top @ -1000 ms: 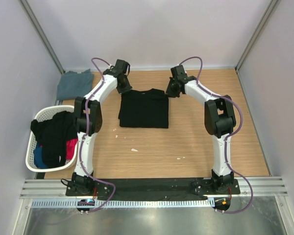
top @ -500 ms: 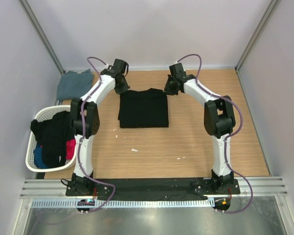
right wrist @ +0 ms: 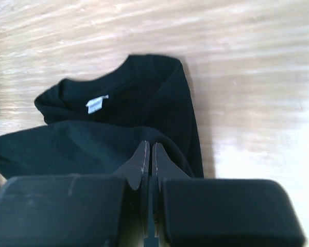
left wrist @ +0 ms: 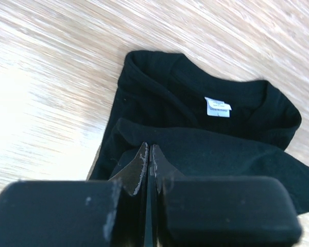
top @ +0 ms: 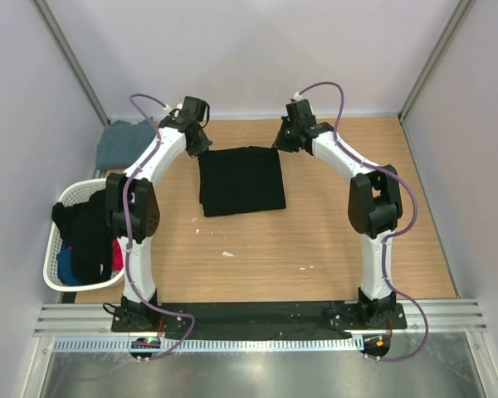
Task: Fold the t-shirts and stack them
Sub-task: Neatly place the folded tshirt to the corner
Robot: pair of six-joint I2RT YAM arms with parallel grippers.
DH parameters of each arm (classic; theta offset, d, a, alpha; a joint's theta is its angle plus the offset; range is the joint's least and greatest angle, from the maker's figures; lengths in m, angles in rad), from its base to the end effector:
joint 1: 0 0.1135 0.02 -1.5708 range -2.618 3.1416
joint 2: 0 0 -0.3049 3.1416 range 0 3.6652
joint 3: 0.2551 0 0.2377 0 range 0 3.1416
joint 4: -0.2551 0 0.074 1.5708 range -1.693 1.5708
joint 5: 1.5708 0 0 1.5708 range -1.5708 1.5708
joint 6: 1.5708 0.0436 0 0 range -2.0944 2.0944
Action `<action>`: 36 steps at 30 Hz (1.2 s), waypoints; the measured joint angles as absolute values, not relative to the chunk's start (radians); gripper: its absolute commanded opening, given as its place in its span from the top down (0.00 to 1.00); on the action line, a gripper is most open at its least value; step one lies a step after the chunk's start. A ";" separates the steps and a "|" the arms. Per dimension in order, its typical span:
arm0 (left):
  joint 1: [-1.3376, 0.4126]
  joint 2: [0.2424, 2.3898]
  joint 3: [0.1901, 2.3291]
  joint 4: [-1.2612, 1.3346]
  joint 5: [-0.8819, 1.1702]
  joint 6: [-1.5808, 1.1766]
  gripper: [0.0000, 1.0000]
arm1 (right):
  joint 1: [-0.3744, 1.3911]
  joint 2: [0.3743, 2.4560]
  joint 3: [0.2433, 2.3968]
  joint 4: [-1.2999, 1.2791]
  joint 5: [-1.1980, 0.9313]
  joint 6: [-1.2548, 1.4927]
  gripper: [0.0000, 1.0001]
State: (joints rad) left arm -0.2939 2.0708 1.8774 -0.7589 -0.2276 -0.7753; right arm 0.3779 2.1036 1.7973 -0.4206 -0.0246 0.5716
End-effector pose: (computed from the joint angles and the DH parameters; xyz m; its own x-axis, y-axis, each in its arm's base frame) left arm 0.4536 -0.1270 0.3008 -0.6668 -0.5106 -0.5428 -0.4337 0.8582 -0.2745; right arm 0.4644 0.1855 0.2858 -0.7283 0.2928 -0.6196 0.0096 0.9084 0.4180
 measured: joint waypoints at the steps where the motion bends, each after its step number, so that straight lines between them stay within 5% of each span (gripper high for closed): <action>1: -0.290 2.071 1.877 -0.758 -0.229 -0.778 1.00 | 0.378 2.115 1.813 -0.422 -0.027 0.566 0.99; 10: -0.262 2.141 1.877 -0.749 -0.251 -0.785 1.00 | 0.378 2.305 1.967 -0.398 -0.059 0.524 0.98; 14: -0.247 2.197 1.895 -0.751 -0.253 -0.786 1.00 | 0.378 2.395 2.051 -0.398 -0.082 0.509 0.89; 16: -0.236 2.218 1.901 -0.750 -0.252 -0.785 0.99 | 0.378 2.424 2.090 -0.400 -0.098 0.503 0.74; 19: -0.221 2.236 1.918 -0.754 -0.239 -0.777 0.86 | 0.378 2.448 2.144 -0.400 -0.124 0.491 0.45; 23: -0.207 2.239 1.960 -0.759 -0.211 -0.744 0.28 | 0.378 2.449 2.205 -0.410 -0.162 0.464 0.12; 26: -0.203 2.222 1.975 -0.760 -0.184 -0.712 0.04 | 0.377 2.433 2.217 -0.436 -0.183 0.442 0.00; 36: -0.203 1.839 1.539 -0.687 0.012 -0.633 0.01 | 0.331 2.172 1.914 -0.542 -0.208 0.416 0.00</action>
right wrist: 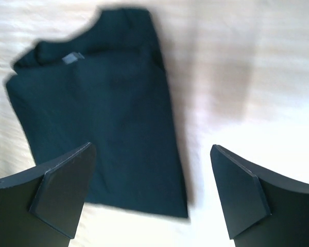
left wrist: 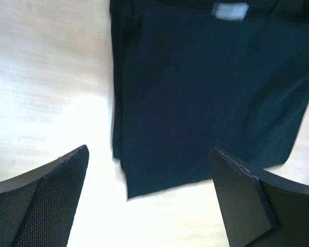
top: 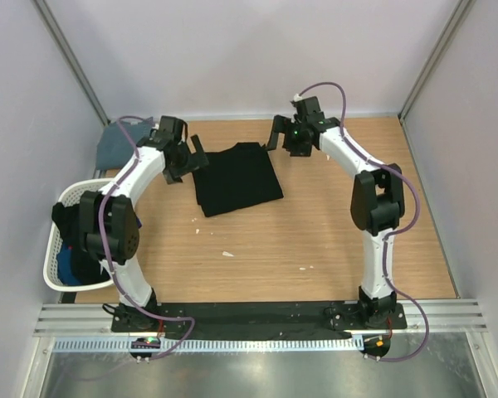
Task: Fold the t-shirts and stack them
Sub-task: Neatly place the folded tshirt to the corner
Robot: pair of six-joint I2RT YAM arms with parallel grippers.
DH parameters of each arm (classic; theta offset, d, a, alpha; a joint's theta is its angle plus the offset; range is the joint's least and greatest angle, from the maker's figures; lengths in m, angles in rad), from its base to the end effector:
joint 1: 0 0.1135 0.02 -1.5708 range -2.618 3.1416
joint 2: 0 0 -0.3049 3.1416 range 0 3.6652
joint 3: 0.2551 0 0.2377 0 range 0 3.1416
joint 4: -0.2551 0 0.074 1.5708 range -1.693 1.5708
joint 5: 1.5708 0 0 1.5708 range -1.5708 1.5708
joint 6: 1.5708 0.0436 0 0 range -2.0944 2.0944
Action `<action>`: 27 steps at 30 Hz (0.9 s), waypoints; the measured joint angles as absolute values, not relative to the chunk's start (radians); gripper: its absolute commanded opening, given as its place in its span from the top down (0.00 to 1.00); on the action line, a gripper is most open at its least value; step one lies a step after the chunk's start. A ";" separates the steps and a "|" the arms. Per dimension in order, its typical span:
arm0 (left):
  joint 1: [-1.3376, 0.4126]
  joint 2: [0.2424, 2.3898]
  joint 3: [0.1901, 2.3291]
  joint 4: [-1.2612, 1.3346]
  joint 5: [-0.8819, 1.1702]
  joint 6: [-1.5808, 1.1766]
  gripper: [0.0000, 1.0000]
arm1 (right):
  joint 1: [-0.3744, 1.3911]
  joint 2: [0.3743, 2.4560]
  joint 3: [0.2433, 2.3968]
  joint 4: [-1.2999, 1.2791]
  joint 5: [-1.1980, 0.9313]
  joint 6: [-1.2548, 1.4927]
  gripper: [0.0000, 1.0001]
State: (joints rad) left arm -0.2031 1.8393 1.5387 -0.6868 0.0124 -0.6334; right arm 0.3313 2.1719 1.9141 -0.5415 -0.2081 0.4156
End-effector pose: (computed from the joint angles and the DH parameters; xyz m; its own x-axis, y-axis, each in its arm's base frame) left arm 0.3947 -0.0818 0.2985 -0.7822 -0.4432 -0.4379 -0.3159 0.8879 -0.3344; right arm 0.4807 0.1749 0.2807 -0.8037 0.1413 -0.5781 -0.1421 0.8977 0.4170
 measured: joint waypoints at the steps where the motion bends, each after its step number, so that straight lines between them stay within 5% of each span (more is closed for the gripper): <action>1: -0.203 1.812 1.491 -0.675 0.029 -0.627 0.01 | 0.323 2.139 1.870 -0.550 -0.207 0.414 0.00; 7: -0.203 1.792 1.304 -0.574 0.097 -0.619 0.05 | 0.292 2.008 1.670 -0.580 -0.157 0.394 0.00; 18: -0.202 1.950 1.331 -0.438 0.127 -0.629 0.24 | 0.290 1.914 1.505 -0.620 -0.076 0.383 0.00; 27: -0.199 2.040 1.423 -0.397 0.113 -0.625 0.72 | 0.289 1.856 1.485 -0.624 -0.014 0.387 0.00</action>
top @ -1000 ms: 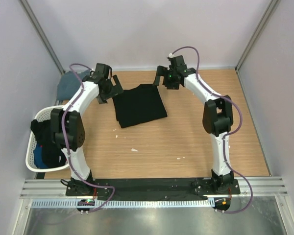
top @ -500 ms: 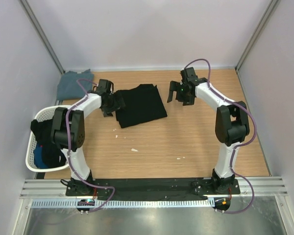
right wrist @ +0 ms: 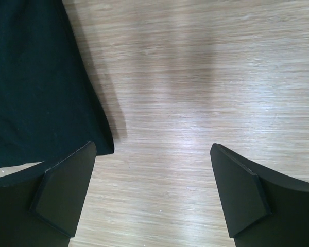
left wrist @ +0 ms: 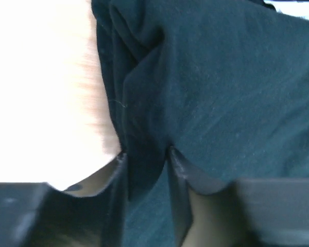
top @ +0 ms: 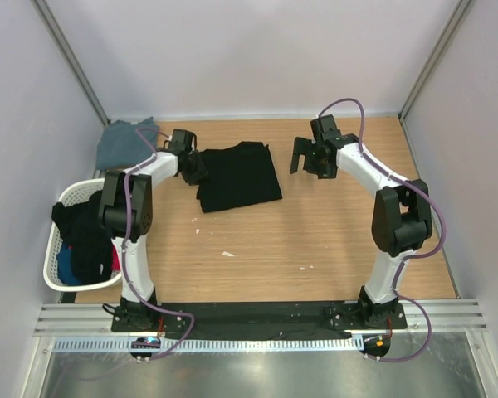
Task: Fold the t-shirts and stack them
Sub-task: Neatly place the folded tshirt to the corner
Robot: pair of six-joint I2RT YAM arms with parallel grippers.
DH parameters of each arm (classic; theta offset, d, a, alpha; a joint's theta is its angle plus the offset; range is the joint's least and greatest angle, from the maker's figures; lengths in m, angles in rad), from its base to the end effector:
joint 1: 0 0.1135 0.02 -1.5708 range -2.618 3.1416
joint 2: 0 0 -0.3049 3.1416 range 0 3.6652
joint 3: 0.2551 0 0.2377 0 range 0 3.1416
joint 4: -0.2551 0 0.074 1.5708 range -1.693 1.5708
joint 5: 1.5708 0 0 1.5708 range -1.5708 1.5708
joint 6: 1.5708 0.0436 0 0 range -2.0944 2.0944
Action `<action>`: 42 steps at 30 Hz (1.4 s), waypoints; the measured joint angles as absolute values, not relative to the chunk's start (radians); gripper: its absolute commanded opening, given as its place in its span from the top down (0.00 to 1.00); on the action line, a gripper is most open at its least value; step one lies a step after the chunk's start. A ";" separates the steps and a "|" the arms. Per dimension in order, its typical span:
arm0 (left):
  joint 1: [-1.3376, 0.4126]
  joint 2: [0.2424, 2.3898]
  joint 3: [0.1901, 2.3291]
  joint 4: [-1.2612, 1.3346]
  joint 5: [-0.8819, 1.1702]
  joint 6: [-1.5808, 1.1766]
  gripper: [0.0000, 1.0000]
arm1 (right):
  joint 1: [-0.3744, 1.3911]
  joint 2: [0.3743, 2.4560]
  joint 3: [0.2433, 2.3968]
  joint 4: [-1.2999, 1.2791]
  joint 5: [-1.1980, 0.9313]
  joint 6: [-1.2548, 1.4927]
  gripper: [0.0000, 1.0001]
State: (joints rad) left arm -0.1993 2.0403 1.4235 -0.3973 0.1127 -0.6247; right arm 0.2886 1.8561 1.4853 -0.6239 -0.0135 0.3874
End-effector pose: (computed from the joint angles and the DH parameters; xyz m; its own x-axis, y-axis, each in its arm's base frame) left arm 0.4325 -0.0924 0.2017 -0.8242 -0.4264 -0.3727 -0.2799 0.8788 -0.3865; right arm 0.3890 0.1161 0.2800 -0.8545 0.1404 -0.5001 0.0337 0.9758 0.2163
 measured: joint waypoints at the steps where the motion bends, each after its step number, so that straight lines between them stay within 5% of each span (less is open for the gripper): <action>1: -0.198 2.050 1.434 -0.396 0.110 -0.622 0.91 | 0.287 1.853 1.485 -0.624 -0.007 0.389 0.00; 2: -0.196 2.062 1.448 -0.395 0.109 -0.622 1.00 | 0.286 1.850 1.484 -0.624 0.001 0.391 0.00; 10: -0.167 2.135 1.629 -0.474 0.064 -0.494 1.00 | 0.270 1.820 1.479 -0.630 0.038 0.416 0.00; 22: -0.059 2.257 2.228 -0.739 -0.036 -0.227 1.00 | 0.255 1.790 1.407 -0.629 0.122 0.429 0.00; 42: 0.105 2.262 2.283 -0.850 -0.029 -0.052 1.00 | 0.246 1.861 1.406 -0.629 0.124 0.458 0.00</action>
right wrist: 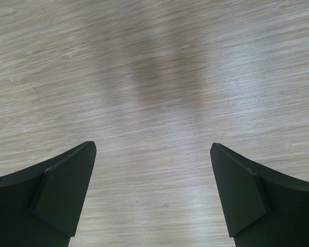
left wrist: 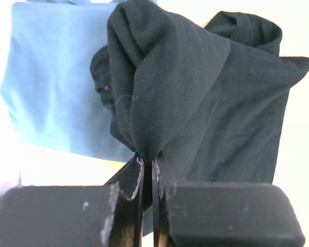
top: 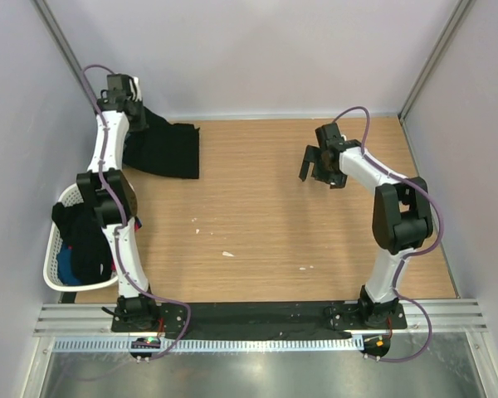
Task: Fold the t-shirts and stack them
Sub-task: Neatly place the folded tshirt to the corner
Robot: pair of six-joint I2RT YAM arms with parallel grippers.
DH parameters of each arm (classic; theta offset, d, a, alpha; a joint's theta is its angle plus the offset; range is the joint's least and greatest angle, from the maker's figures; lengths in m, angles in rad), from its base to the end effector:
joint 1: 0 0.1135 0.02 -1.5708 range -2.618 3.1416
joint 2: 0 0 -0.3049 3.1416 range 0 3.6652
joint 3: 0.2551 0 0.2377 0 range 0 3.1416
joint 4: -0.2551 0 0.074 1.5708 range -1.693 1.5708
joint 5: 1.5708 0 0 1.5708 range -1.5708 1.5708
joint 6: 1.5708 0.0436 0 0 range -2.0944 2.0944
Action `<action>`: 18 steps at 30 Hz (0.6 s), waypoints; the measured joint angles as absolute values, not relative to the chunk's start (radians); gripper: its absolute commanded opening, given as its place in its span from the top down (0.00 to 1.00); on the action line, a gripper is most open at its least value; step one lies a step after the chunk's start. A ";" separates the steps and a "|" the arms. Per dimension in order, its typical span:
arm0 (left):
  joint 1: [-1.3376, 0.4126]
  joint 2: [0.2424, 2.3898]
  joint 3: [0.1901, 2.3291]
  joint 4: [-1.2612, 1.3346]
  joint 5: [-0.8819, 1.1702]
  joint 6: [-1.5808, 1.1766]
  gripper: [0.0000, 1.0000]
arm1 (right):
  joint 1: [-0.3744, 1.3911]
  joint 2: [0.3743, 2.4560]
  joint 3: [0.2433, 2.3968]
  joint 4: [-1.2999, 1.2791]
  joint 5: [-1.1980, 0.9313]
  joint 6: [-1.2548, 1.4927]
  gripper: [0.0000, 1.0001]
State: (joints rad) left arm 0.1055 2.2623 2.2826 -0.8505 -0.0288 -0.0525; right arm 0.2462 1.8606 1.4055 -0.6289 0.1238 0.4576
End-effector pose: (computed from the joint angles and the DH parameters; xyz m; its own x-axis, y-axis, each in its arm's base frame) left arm 0.5195 0.0563 0.3262 -0.7264 -0.1297 -0.6749 -0.1629 0.9865 -0.0142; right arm 0.3844 0.0910 0.2548 -0.8511 0.2382 -0.4679 0.2120 0.9712 0.1088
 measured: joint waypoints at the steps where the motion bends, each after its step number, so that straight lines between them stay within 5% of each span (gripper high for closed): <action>1: 0.109 2.262 2.289 -0.850 -0.032 -0.047 1.00 | 0.246 1.866 1.408 -0.632 0.121 0.459 0.01; 18: 0.202 2.260 2.228 -0.694 -0.218 0.005 1.00 | 0.245 1.935 1.452 -0.672 0.101 0.491 0.00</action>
State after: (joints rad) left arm 0.2020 2.2601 2.2276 -0.6937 -0.2184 0.0051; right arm 0.2447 1.9354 1.4521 -0.6716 0.1013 0.4911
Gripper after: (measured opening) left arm 0.024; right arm 0.996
